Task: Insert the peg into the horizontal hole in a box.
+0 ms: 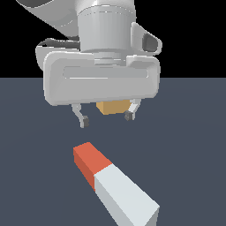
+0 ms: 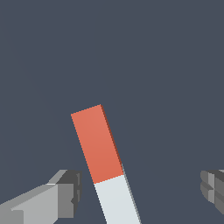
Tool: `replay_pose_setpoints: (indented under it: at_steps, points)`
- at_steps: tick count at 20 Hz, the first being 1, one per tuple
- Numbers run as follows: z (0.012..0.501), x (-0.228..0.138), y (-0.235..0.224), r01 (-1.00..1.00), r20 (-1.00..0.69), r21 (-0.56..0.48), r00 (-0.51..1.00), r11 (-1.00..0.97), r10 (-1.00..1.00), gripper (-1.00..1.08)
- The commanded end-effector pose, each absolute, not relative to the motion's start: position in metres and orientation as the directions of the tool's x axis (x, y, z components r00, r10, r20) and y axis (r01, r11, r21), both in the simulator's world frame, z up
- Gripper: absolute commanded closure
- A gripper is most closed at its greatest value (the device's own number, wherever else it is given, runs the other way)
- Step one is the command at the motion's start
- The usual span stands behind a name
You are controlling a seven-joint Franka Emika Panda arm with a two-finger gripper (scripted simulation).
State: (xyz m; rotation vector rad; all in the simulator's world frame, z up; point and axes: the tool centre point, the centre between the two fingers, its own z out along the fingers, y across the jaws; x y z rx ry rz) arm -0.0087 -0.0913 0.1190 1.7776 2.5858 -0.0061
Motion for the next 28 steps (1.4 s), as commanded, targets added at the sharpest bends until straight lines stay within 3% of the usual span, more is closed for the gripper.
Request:
replay_pose_setpoints:
  at_steps: [1, 15, 28]
  points:
    - [0.112, -0.008, -0.104, 0.916, -0.004, -0.001, -0.401, 0.401, 0.916, -0.92]
    - [0.078, 0.008, -0.165, 0.805, -0.001, 0.0, -0.593, 0.593, 0.805, -0.92]
    - [0.069, 0.014, -0.177, 0.776, 0.0, 0.0, -0.631, 0.631, 0.776, -0.92]
